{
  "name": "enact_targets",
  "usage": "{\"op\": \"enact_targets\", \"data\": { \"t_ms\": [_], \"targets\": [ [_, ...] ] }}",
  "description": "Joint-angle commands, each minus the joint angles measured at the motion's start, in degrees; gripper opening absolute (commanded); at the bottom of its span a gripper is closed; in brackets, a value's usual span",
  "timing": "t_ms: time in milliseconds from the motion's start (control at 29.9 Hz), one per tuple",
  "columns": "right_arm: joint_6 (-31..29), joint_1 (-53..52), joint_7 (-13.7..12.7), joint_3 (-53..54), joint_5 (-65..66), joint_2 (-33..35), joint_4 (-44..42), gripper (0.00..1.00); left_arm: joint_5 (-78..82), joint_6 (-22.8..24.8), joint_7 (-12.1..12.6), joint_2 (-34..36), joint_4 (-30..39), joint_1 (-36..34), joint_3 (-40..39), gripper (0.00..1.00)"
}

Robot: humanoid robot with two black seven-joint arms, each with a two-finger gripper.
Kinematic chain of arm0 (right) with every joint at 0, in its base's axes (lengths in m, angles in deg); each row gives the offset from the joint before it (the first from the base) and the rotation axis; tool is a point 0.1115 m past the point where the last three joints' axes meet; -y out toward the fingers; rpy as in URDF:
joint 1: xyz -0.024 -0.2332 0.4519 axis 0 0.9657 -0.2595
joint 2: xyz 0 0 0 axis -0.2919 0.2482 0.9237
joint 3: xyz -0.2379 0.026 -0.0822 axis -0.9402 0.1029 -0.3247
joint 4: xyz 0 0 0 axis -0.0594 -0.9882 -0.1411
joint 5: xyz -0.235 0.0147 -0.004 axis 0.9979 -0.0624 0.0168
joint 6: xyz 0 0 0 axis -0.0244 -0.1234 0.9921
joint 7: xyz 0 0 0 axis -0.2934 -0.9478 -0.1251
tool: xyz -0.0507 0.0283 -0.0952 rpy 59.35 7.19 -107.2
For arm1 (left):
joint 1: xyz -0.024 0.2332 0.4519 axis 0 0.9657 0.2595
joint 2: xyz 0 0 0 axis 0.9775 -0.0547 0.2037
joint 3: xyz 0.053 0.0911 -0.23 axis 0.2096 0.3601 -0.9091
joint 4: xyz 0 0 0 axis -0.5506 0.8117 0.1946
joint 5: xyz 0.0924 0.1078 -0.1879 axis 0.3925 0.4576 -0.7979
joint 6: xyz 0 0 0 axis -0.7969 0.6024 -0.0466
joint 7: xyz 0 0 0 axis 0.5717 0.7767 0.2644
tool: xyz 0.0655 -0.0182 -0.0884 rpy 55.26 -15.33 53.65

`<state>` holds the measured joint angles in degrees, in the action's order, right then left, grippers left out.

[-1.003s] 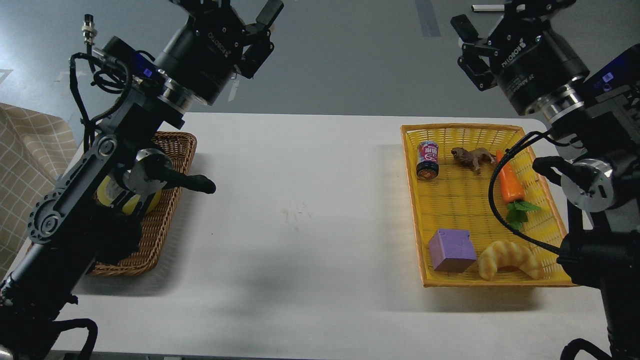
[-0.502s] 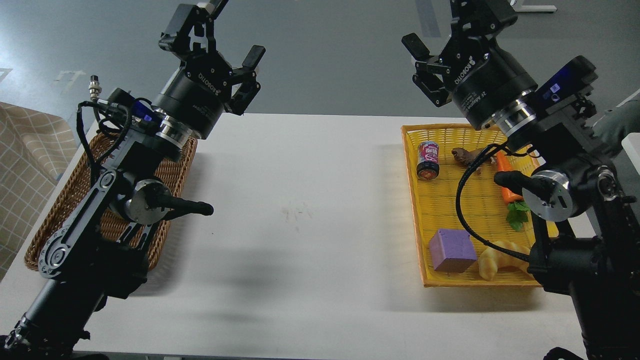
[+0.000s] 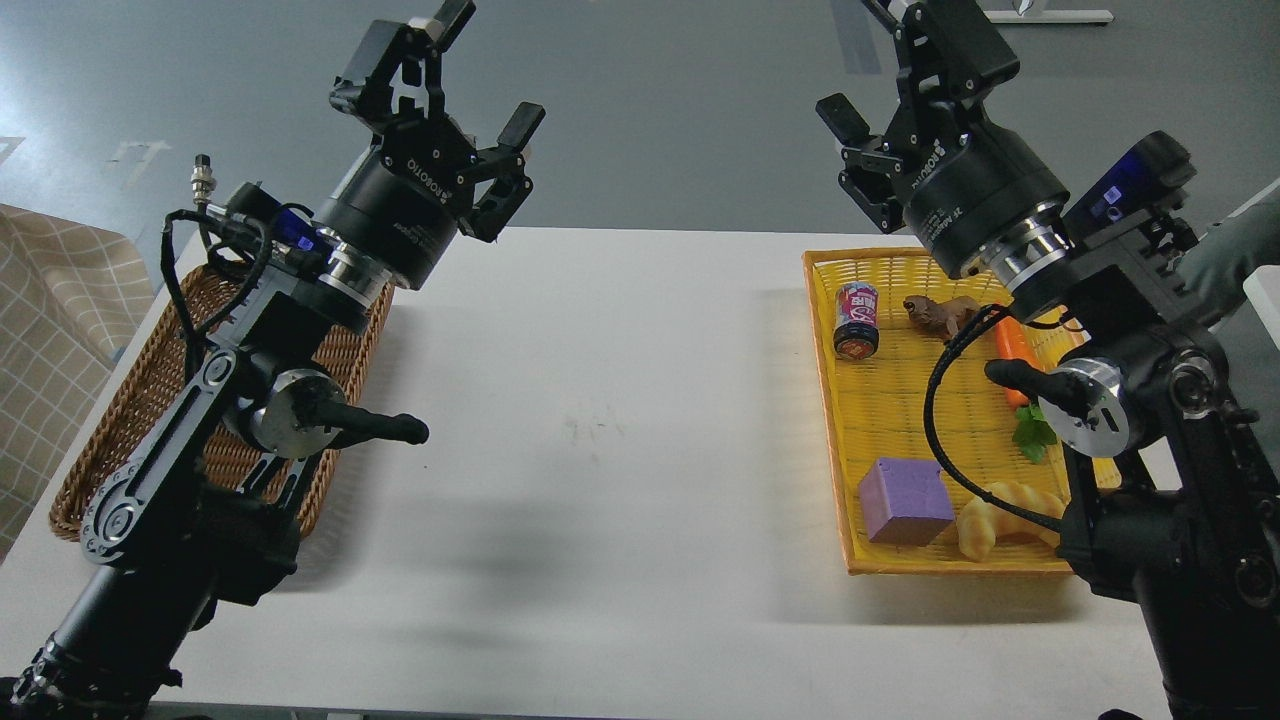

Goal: Place and transfer tape with both arms

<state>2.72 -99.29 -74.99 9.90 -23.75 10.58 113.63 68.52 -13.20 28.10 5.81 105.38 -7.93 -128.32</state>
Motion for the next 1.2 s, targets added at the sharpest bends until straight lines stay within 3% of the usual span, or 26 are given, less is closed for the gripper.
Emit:
{"op": "enact_targets", "data": {
  "t_ms": [0,1170],
  "targets": [
    [0.02,-0.11,-0.06,-0.07,0.01,0.00,-0.18,1.00,0.27,-0.18,-0.08,0.25,0.15,0.15,0.02,0.98],
    [0.11,0.94,-0.06,-0.07,0.01,0.00,1.84,1.00,0.18,-0.10,-0.08,-1.16,0.15,1.21,-0.24,0.98]
  ]
}}
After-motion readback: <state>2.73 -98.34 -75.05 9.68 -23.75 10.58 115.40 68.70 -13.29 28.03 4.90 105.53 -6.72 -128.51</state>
